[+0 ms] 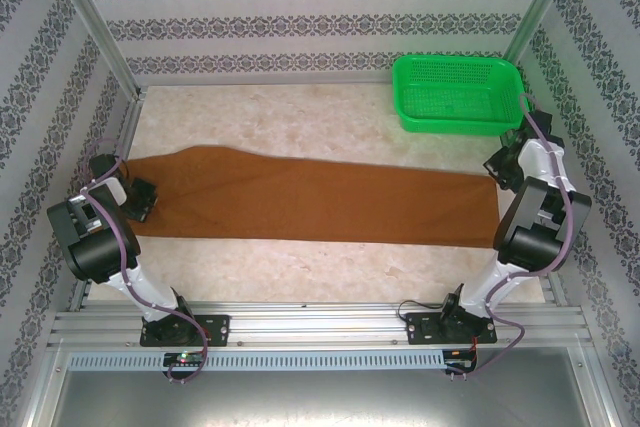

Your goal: Roll up the long pants

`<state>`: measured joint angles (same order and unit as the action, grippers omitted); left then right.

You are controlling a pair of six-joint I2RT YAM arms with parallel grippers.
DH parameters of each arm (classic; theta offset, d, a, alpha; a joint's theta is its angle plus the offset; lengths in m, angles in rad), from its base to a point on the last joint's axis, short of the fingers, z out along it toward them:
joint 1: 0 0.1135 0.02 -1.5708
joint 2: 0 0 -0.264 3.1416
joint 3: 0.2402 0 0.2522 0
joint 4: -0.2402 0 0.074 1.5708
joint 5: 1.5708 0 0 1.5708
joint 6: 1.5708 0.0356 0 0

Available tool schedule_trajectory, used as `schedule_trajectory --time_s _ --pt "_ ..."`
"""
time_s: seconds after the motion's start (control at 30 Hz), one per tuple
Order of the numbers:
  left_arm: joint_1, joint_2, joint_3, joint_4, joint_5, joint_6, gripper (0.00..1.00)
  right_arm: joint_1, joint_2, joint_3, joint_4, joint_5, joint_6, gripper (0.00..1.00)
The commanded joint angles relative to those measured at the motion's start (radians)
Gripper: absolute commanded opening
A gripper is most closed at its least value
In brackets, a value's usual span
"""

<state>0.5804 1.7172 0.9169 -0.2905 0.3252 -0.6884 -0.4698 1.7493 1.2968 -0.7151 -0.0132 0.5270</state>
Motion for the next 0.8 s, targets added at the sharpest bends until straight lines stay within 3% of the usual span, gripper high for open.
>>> schedule_trajectory --time_s 0.0,0.1,0.3,0.47,0.63,0.77 --pt "-0.007 0.04 -0.017 -0.013 -0.032 0.018 0.0 -0.03 0.044 0.048 0.009 0.06 0.007 0.72" --pt "-0.014 0.032 -0.013 -0.02 -0.036 0.02 0.0 -0.023 -0.007 0.025 0.011 0.064 0.015 0.95" --pt "-0.026 0.017 -0.008 -0.026 -0.053 0.027 0.0 0.028 -0.248 -0.221 0.012 0.054 0.011 0.94" --pt "-0.046 0.023 -0.002 -0.015 -0.032 0.019 0.0 -0.014 -0.361 -0.439 0.04 -0.057 0.045 0.94" --pt "-0.091 -0.017 0.024 -0.045 -0.043 0.027 0.0 -0.041 -0.374 -0.519 0.078 -0.088 0.013 0.94" --pt "-0.126 -0.068 0.032 -0.079 -0.103 0.05 0.0 -0.033 -0.292 -0.515 0.13 -0.133 0.032 0.94"
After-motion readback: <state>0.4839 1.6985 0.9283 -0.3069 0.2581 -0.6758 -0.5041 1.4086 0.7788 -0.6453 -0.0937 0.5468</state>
